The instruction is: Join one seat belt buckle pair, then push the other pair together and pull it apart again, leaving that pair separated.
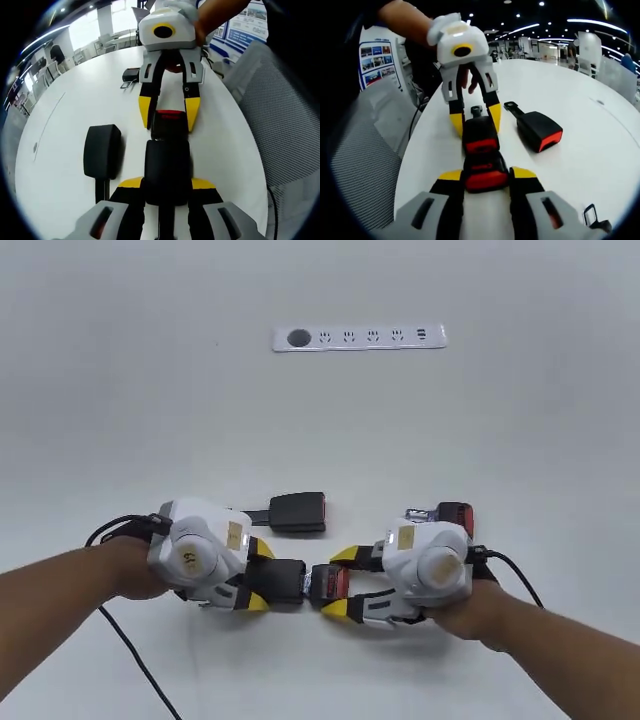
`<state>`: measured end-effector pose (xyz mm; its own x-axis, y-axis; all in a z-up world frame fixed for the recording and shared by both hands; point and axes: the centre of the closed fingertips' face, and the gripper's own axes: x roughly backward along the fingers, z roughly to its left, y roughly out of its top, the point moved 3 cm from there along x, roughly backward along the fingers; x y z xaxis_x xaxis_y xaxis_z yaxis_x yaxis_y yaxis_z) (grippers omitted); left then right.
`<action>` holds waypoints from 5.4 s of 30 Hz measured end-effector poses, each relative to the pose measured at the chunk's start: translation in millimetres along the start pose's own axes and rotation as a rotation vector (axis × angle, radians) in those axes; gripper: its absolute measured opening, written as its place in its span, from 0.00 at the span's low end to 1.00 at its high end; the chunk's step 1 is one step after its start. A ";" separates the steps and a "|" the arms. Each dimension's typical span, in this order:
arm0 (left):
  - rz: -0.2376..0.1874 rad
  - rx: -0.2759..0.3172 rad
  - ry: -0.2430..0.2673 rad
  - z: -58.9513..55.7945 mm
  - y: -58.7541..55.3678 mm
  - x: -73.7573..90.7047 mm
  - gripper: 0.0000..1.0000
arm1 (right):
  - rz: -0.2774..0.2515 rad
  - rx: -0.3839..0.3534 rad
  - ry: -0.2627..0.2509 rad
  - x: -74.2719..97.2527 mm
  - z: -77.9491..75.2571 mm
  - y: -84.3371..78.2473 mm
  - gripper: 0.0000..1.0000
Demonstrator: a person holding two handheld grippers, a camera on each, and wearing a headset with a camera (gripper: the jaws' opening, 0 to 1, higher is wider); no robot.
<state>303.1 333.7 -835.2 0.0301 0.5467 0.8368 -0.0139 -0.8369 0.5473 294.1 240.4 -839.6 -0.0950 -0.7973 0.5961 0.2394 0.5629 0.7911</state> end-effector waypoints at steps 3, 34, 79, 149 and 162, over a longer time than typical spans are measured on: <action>0.004 0.003 -0.002 -0.4 -0.9 0.4 0.34 | -0.021 0.026 -0.010 -1.9 -4.1 8.5 0.36; -0.071 -0.026 -0.013 -0.3 -3.8 2.1 0.34 | -0.041 0.041 -0.017 3.4 5.0 -1.1 0.35; -0.140 -0.024 -0.032 -0.7 -5.7 2.2 0.33 | -0.080 0.075 -0.021 3.6 -0.6 -4.2 0.34; -0.178 0.204 0.067 85.5 35.8 12.7 0.65 | 0.065 -0.049 -0.168 133.4 -107.3 -56.8 0.69; -0.131 0.187 0.020 84.5 28.1 -4.0 0.54 | 0.132 -0.007 -0.090 126.0 -106.7 -68.3 0.60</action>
<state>387.0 305.6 -824.7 -0.0003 0.6497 0.7602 0.1748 -0.7484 0.6397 368.9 78.3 -833.2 -0.1488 -0.6937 0.7047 0.2620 0.6595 0.7045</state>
